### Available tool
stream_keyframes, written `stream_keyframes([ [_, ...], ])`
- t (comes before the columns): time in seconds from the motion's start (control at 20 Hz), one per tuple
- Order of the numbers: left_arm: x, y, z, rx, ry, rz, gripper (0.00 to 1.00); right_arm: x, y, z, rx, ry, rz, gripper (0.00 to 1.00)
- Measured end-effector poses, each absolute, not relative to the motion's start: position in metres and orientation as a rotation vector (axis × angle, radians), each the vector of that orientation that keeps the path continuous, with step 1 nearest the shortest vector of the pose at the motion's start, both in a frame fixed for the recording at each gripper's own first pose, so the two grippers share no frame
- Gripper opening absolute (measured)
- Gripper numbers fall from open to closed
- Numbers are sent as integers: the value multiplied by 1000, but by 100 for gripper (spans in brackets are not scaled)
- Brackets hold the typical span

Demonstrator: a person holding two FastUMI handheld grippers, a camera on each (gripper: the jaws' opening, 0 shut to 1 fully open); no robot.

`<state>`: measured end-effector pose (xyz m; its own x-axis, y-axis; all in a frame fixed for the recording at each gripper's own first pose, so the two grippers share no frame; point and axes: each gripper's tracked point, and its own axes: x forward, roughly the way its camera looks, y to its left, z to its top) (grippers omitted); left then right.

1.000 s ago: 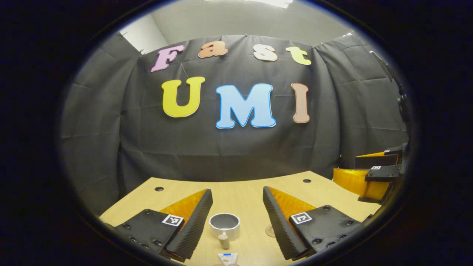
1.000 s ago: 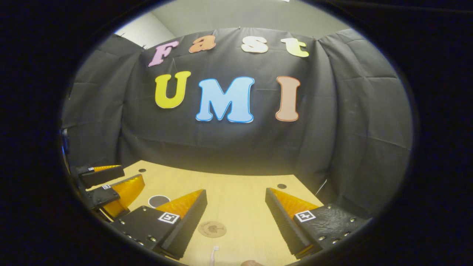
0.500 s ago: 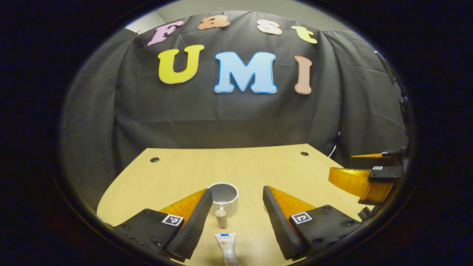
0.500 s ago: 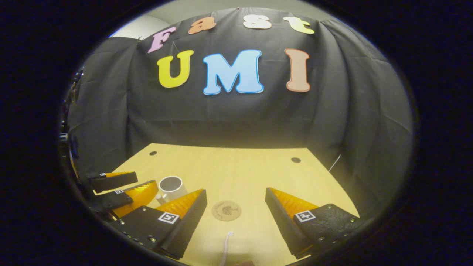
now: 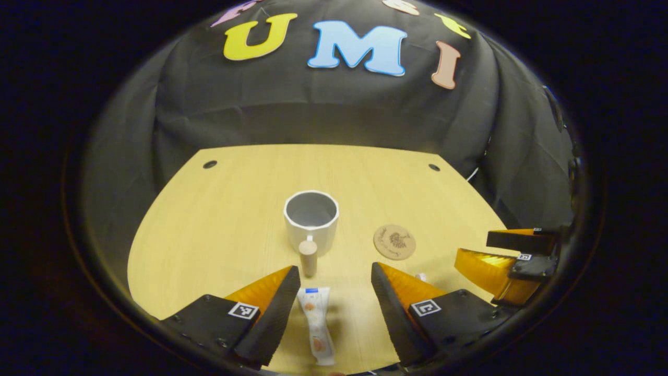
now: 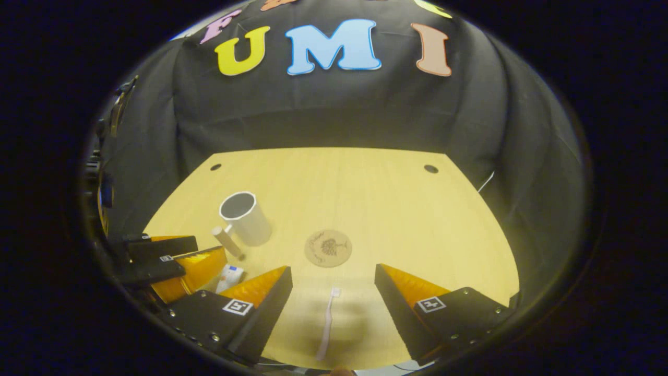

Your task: Put the toothbrush and toothpaste on the desktop into the cup, then pick up the cup and place it on the coaster on the desktop.

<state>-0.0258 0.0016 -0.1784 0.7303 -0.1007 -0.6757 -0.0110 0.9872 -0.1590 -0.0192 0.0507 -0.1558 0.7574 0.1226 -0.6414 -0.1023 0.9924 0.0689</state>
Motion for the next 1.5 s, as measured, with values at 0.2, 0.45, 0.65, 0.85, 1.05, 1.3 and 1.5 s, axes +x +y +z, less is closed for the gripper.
stream_keyframes([
  [0.2, -29, 9, -207, -174, 876, -38, 92, -32, 52, -188, 34, 831, 137, 98],
  [0.45, -43, 11, -258, -200, 1091, -33, 92, -41, 58, -220, 30, 974, 149, 98],
  [0.65, -57, 10, -280, -196, 1199, -39, 92, -49, 65, -248, 57, 1100, 153, 98],
  [0.85, -66, 12, -298, -194, 1285, -36, 92, -57, 65, -268, 66, 1192, 152, 98],
  [1.05, -74, 9, -309, -185, 1345, -48, 92, -61, 70, -278, 91, 1255, 158, 90],
  [1.3, -76, 9, -312, -159, 1366, -57, 83, -71, 72, -288, 65, 1320, 171, 68],
  [1.5, -76, 12, -313, -138, 1367, -51, 61, -85, 74, -292, 45, 1385, 188, 46],
])
